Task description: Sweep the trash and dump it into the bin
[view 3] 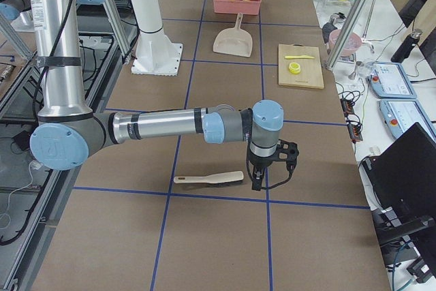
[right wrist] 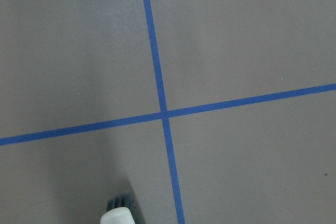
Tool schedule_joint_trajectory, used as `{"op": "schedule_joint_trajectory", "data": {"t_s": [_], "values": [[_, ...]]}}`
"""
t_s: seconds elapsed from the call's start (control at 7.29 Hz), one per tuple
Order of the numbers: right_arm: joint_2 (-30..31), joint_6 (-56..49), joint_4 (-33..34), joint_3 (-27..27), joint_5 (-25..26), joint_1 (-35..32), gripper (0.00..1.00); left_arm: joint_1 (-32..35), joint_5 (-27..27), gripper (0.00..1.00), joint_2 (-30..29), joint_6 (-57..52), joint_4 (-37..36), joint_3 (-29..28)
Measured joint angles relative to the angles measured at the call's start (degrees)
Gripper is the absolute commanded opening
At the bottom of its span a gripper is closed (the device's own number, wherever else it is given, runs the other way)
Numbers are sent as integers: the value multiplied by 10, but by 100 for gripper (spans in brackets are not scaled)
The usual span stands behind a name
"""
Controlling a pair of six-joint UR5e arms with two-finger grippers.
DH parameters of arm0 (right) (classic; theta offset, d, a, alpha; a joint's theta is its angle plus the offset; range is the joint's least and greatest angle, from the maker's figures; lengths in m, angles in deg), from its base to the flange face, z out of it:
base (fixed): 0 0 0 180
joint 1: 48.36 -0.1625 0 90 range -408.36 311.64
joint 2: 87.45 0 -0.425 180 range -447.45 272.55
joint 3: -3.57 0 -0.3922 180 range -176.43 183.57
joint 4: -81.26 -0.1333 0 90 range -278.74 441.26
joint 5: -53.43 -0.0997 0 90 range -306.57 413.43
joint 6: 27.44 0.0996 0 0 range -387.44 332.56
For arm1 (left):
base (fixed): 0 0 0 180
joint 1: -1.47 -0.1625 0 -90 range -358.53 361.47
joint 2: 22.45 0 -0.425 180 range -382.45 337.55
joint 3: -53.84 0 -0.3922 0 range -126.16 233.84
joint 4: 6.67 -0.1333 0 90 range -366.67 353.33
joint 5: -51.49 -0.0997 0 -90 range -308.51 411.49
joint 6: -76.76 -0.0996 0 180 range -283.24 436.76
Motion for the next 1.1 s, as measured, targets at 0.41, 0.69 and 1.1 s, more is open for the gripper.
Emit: {"op": "schedule_joint_trajectory", "data": {"t_s": [0.41,0.69,1.1], "values": [[0,-2,-1,0,0,0,100,86,0,98,11,-4,-18,-80],[0,-2,0,2,0,0,100,98,4,98,12,-7,-14,-91],[0,-2,0,1,0,0,100,99,6,98,13,-7,-13,-96]]}}
